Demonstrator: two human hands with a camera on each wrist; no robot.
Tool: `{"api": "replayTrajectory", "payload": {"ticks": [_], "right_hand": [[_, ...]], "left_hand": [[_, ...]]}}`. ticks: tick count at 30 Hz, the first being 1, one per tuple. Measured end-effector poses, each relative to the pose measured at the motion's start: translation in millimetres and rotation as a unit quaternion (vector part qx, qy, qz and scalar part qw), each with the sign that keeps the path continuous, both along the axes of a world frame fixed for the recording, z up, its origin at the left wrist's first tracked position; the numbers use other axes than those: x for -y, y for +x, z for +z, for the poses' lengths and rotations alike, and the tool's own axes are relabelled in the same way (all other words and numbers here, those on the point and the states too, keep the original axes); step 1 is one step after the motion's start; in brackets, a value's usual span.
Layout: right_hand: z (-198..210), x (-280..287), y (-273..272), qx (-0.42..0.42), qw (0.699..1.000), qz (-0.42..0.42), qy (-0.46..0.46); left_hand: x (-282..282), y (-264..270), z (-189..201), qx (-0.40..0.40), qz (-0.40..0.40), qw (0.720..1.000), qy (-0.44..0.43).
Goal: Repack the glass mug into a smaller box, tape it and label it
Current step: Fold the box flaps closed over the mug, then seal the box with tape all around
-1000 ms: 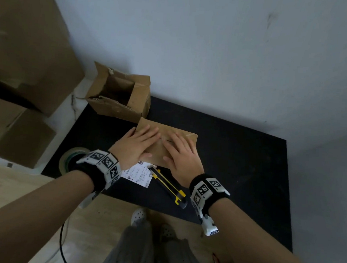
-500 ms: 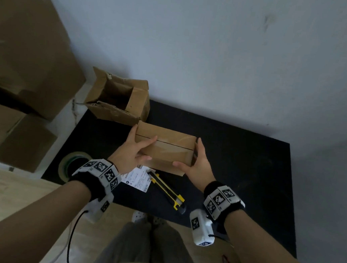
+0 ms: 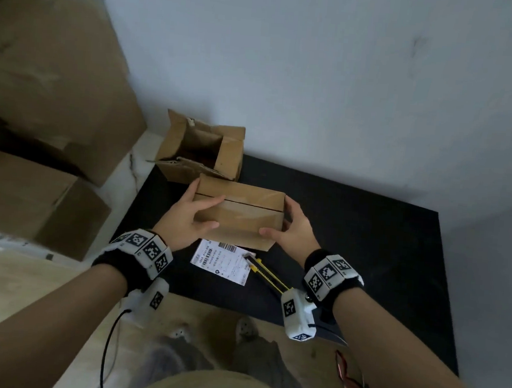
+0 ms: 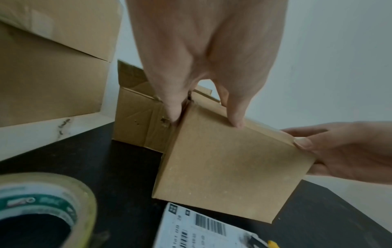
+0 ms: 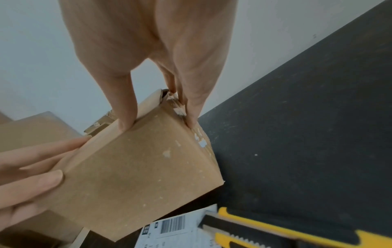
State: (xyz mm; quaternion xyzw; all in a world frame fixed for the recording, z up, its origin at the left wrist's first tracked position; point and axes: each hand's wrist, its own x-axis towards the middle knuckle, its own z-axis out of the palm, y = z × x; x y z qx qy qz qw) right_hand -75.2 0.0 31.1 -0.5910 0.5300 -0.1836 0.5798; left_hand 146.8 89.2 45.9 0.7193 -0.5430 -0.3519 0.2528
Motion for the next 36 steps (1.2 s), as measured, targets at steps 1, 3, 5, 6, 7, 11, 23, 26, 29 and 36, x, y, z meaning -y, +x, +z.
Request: {"api": "replayTrajectory", "payload": {"ticks": [1, 3, 5, 6, 7, 11, 23, 26, 29, 36], "right_hand": [[-1, -3, 9, -0.001, 1.000, -0.007, -0.002], [-3, -11, 27, -0.007, 1.000, -0.017, -0.003], [-5, -20, 45, -0.016, 1.000, -0.024, 0.002], [-5, -23, 54, -0.019, 0.999, -0.026, 0.001], [-5, -26, 62, -0.022, 0.999, -0.029, 0.000], [-7, -33, 84, -0.035, 0.999, -0.036, -0.004], [-5, -63, 130, -0.280, 0.889, 0.194, -0.305], [-17, -69, 140, -0.310, 0.857, 0.230, -0.342], [-23, -70, 140, -0.317, 0.848, 0.229, -0.359], [-27, -68, 142, -0.310, 0.854, 0.212, -0.360]], "left_hand": [[-1, 9, 0, 0.002, -0.004, 1.000, 0.000], [-6, 27, -2, 0.010, -0.014, 1.000, 0.004], [-11, 46, -5, 0.014, -0.023, 1.000, 0.003], [-13, 54, -6, 0.014, -0.028, 1.000, -0.002], [-16, 63, -8, 0.014, -0.034, 0.999, -0.006], [-19, 86, -15, 0.022, -0.054, 0.998, -0.007], [-11, 92, -27, 0.144, -0.108, 0.984, -0.005], [-11, 90, -28, 0.170, -0.126, 0.977, 0.003], [-17, 91, -29, 0.176, -0.138, 0.974, 0.021], [-65, 105, -46, 0.229, -0.115, 0.959, -0.124]]}}
